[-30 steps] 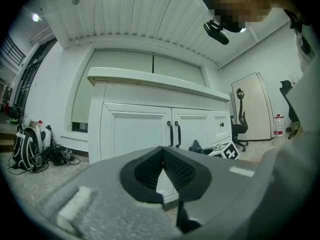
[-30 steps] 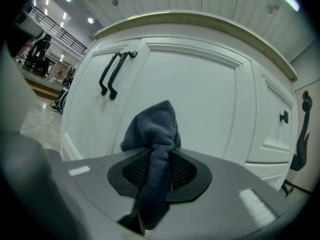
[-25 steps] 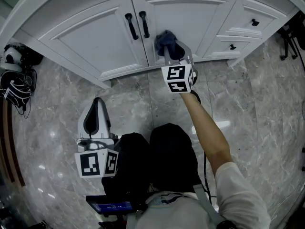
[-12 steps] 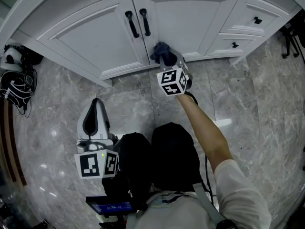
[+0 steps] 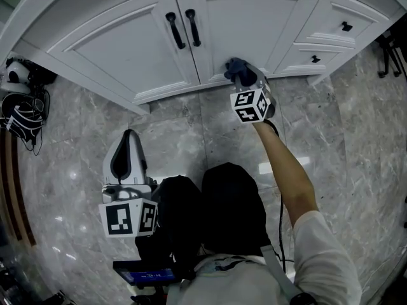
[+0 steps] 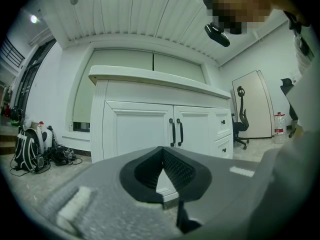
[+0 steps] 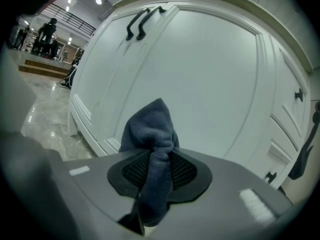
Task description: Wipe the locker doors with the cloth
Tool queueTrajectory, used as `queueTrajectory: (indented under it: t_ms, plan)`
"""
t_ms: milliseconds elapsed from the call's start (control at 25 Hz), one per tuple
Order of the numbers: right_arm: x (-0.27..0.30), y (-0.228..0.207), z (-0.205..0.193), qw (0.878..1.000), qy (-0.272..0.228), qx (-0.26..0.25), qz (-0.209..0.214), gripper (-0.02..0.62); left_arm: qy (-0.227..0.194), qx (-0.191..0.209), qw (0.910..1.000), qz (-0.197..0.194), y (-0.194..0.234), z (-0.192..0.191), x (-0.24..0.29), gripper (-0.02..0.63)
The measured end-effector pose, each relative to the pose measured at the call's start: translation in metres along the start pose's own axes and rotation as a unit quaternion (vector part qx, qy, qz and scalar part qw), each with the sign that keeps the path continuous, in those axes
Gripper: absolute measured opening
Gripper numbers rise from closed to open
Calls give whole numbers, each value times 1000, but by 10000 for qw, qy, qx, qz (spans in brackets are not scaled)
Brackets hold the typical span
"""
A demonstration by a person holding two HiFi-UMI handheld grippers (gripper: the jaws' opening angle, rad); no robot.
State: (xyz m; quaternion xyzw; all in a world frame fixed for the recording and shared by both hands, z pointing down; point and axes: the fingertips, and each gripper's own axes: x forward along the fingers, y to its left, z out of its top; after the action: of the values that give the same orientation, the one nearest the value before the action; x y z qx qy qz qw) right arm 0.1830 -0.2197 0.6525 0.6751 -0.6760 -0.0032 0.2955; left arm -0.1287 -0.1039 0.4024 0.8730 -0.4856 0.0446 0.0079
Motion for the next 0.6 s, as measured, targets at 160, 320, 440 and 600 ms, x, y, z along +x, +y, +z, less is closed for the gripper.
queueTrajectory:
  t_ms: [160,320,440,600]
  plan:
    - [-2,-42,-28,9985,295,379,-246,91,-8,-10,10000,-55,-5,-1,4,3]
    - [-8,-75,-53,9935,587,878,-418,89,9,0,10000,-91,-9,-2,5,2]
    - [-23,-79,-42,9959,385,784,-251,88,-3,-24,9999,-106,-12,-1,6,2]
    - [-71,-108,8,9975,-333,559,-279,87,-22,-94,9997,-209,-24,0,13,3]
